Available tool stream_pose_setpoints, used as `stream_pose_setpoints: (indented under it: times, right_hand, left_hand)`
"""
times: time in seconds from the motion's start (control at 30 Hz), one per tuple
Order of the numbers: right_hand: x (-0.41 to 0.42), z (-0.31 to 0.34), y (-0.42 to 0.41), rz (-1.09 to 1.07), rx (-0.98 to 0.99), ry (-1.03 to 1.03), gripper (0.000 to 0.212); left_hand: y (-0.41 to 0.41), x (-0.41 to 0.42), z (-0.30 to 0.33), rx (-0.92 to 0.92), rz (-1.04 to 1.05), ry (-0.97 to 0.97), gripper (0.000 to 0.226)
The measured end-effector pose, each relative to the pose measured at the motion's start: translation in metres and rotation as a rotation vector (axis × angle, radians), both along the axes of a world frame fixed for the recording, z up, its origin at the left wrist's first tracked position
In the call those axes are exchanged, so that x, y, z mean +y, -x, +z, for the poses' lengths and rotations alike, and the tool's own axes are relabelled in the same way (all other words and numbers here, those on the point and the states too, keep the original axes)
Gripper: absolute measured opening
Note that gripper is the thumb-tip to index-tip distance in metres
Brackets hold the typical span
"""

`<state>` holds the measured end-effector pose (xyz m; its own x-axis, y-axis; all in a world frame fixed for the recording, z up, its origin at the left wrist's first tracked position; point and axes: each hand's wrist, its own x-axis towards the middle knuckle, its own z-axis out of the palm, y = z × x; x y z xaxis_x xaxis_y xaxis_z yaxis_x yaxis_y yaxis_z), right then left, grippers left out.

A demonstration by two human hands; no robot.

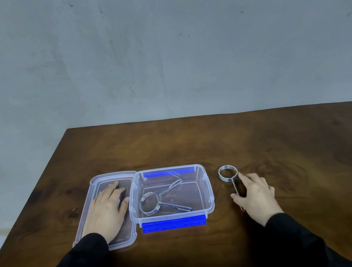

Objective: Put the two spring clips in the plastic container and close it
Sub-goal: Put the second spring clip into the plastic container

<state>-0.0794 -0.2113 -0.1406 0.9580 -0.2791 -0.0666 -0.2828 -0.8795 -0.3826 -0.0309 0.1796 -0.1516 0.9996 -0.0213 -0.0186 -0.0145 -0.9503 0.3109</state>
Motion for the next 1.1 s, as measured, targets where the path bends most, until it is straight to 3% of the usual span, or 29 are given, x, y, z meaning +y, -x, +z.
stream_pose_setpoints:
  times: [0.17, 0.3, 0.43, 0.53, 0.87, 1.1]
  right_hand:
    - [-0.005, 0.027, -0.019, 0.051, -0.129, -0.094, 0.053]
    - [0.021, 0.083, -0.036, 0.347, -0.205, -0.241, 0.057]
    - [0.081, 0.109, -0.049, 0.785, -0.119, -0.064, 0.056]
    - [0.117, 0.091, -0.059, 0.96, -0.113, 0.13, 0.055]
    - [0.145, 0.052, -0.066, 1.043, 0.022, 0.236, 0.057]
    - [0.147, 0.05, -0.064, 1.003, 0.097, 0.197, 0.06]
  left_hand:
    - [0.001, 0.003, -0.002, -0.01, -0.01, 0.021, 0.044]
    - [0.0, 0.004, -0.002, -0.025, -0.019, 0.025, 0.045]
    - [0.0, 0.006, -0.003, -0.037, -0.032, 0.029, 0.044]
    - [0.001, 0.006, -0.004, -0.054, -0.04, 0.039, 0.044]
    - [-0.001, 0.009, -0.006, -0.092, -0.053, 0.059, 0.044]
    - [-0.002, 0.011, -0.009, -0.084, -0.056, 0.061, 0.045]
